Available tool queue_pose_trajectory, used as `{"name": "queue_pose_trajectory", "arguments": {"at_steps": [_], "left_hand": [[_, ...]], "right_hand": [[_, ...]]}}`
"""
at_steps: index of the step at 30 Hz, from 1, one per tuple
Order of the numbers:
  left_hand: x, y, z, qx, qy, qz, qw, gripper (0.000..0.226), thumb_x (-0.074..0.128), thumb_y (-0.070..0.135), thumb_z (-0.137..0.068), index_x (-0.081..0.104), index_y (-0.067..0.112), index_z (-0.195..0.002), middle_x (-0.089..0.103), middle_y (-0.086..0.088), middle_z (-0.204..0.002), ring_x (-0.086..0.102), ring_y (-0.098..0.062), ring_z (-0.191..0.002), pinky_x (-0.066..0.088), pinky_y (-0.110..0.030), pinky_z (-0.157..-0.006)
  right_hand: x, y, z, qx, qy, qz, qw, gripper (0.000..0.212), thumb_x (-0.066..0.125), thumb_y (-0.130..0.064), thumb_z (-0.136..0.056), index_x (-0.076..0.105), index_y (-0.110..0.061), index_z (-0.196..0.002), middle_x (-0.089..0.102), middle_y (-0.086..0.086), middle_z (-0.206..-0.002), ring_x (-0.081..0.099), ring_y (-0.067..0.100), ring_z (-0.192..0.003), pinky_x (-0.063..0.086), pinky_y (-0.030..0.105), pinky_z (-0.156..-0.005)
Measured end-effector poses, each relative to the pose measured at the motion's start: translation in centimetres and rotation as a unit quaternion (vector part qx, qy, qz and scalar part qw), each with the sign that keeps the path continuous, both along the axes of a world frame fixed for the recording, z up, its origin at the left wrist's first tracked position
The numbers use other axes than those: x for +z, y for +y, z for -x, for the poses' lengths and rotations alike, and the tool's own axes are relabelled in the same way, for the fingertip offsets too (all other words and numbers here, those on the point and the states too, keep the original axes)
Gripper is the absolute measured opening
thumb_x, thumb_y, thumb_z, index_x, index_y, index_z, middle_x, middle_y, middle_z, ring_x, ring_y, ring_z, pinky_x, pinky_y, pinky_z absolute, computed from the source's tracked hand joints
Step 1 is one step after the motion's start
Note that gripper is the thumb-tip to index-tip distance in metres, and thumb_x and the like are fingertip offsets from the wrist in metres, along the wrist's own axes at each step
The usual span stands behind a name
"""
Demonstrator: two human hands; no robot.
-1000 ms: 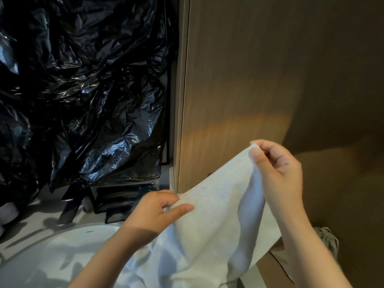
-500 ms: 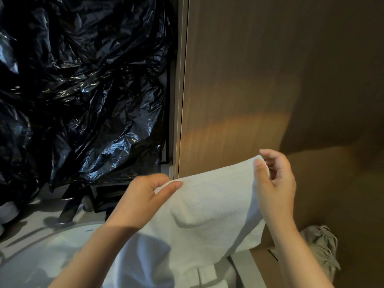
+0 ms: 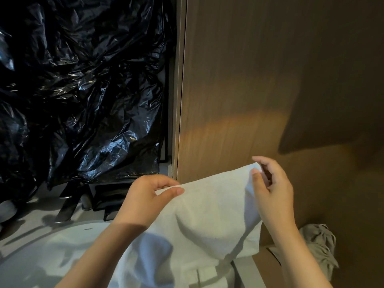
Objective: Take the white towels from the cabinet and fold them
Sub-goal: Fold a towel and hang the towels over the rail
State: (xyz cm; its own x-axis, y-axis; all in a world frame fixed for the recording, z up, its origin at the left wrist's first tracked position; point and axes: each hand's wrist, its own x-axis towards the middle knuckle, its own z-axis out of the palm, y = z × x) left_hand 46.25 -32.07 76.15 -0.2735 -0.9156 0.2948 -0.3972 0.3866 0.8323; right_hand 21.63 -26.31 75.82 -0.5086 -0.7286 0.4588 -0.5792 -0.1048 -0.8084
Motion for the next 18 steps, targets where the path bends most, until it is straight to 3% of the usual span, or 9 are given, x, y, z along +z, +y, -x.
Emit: {"name": "queue_pose_trajectory", "arguments": {"at_steps": [3, 6, 10, 14, 18], "left_hand": [[-0.2, 0.2, 0.3, 0.022, -0.007, 0.016, 1.0, 0.007, 0.074, 0.02, -0.082, 0.078, 0.027, -0.08, 0.07, 0.025, -0.079, 0.064, 0.004, -0.083, 0.044, -0.01, -0.073], [-0.2, 0.3, 0.5, 0.034, -0.004, 0.034, 0.999, 0.009, 0.073, 0.021, -0.083, 0.077, 0.03, -0.081, 0.07, 0.028, -0.082, 0.064, 0.005, -0.085, 0.046, -0.012, -0.076], [-0.3, 0.5, 0.9, 0.025, -0.016, 0.054, 0.998, 0.01, 0.073, 0.022, -0.084, 0.076, 0.031, -0.082, 0.069, 0.029, -0.083, 0.064, 0.005, -0.086, 0.044, -0.008, -0.074], [-0.3, 0.7, 1.2, 0.015, -0.026, 0.078, 0.997, 0.009, 0.072, 0.023, -0.084, 0.077, 0.03, -0.084, 0.069, 0.029, -0.086, 0.064, 0.004, -0.086, 0.046, -0.01, -0.074], [-0.3, 0.7, 0.8, 0.005, -0.01, 0.072, 0.997, 0.013, 0.072, 0.02, -0.084, 0.074, 0.033, -0.086, 0.07, 0.025, -0.084, 0.064, 0.004, -0.087, 0.044, -0.008, -0.075]], "right_hand": [[0.6, 0.5, 0.2, -0.009, -0.003, -0.012, 1.0, 0.03, 0.057, -0.017, -0.096, 0.057, -0.034, -0.121, 0.061, -0.01, -0.123, 0.056, 0.006, -0.113, 0.049, 0.027, -0.097], [1.4, 0.8, 0.2, -0.002, 0.014, -0.039, 0.999, 0.026, 0.06, -0.023, -0.094, 0.059, -0.031, -0.119, 0.061, -0.011, -0.122, 0.058, 0.005, -0.106, 0.047, 0.019, -0.089], [2.1, 1.0, 0.0, 0.013, 0.129, -0.086, 0.988, 0.018, 0.066, -0.035, -0.089, 0.066, -0.03, -0.106, 0.062, -0.015, -0.107, 0.055, -0.007, -0.09, 0.036, 0.006, -0.073], [3.0, 1.0, -0.2, 0.032, 0.235, -0.134, 0.962, 0.025, 0.065, -0.045, -0.089, 0.068, -0.03, -0.109, 0.06, -0.017, -0.103, 0.054, 0.0, -0.086, 0.039, 0.011, -0.071], [2.8, 0.7, 0.4, 0.049, 0.235, -0.193, 0.951, 0.029, 0.061, -0.052, -0.089, 0.071, -0.027, -0.099, 0.061, -0.016, -0.095, 0.057, 0.004, -0.084, 0.046, 0.022, -0.071]]}}
